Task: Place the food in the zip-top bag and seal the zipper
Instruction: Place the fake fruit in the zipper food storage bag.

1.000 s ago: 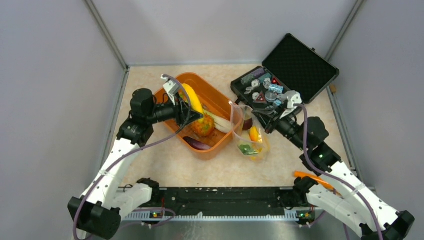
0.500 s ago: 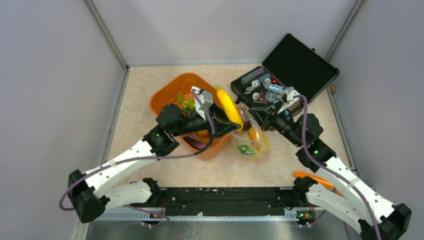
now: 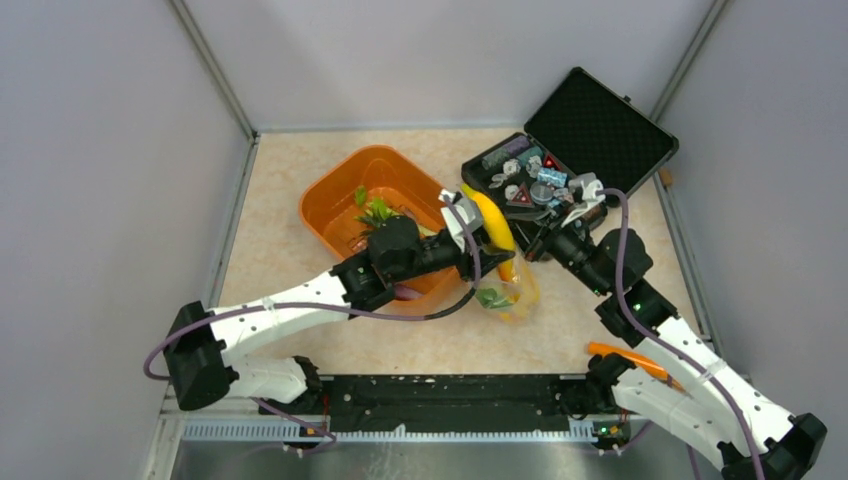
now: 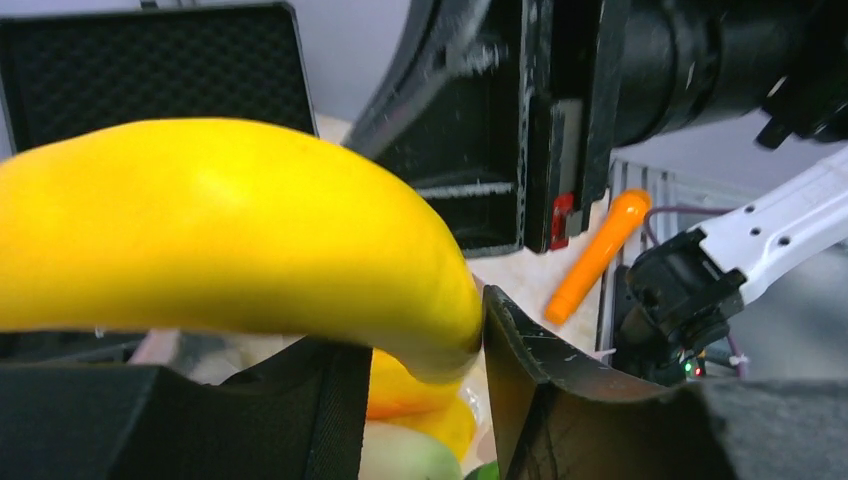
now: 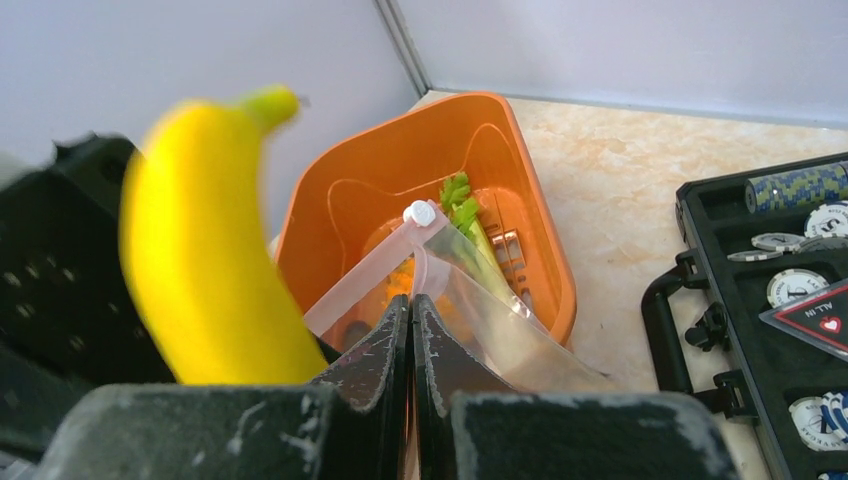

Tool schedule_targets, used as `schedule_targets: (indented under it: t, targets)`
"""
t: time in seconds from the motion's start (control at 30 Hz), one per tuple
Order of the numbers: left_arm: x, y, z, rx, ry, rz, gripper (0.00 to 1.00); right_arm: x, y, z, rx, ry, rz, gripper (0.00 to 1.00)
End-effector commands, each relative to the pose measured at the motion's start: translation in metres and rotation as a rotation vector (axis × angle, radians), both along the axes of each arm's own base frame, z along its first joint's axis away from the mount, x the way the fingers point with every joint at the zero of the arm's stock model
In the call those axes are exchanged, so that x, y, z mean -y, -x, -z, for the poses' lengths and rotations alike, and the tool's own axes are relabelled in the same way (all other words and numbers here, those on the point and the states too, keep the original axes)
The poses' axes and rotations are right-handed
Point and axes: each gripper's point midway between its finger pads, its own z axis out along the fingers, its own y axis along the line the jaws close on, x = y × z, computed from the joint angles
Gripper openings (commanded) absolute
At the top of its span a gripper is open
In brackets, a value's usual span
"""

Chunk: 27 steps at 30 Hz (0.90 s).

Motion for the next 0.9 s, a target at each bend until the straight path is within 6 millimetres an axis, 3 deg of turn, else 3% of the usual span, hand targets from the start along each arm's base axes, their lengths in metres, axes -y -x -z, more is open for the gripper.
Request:
schedule_targets:
  t: [0.0, 0.2, 0.33, 0.4, 0.5, 0.57, 0.67, 0.87]
  targets:
    - [0.002, -0.013, -0.002, 0.075, -0.052, -0.097, 0.46, 0.008, 0.003, -0.043, 0.066, -0.091, 0.025, 0.00]
    - [-0.009, -0.028, 0.011, 0.097, -0.124, -0.206, 0.49, 0.014, 0.006, -0.056, 0.074, -0.130, 0.044, 0.00]
    - [0.001, -0.027, 0.014, 0.099, -0.138, -0.174, 0.51, 0.015, 0.009, -0.064, 0.087, -0.152, 0.036, 0.00]
    - [0.006, -0.027, 0.020, 0.093, -0.177, -0.164, 0.56, 0.015, 0.011, -0.067, 0.090, -0.159, 0.033, 0.00]
    - [0.010, -0.025, 0.020, 0.071, -0.192, -0.151, 0.72, 0.017, 0.012, -0.071, 0.100, -0.167, 0.037, 0.00]
    - [0.008, -0.024, 0.017, 0.060, -0.199, -0.153, 0.76, 0.018, 0.011, -0.073, 0.111, -0.158, 0.047, 0.00]
    - [0.000, -0.026, 0.011, 0.048, -0.202, -0.189, 0.80, 0.022, 0.008, -0.076, 0.120, -0.134, 0.073, 0.00]
    - [-0.039, -0.034, -0.004, 0.039, -0.151, -0.343, 0.91, 0.026, 0.009, -0.079, 0.136, -0.124, 0.090, 0.00]
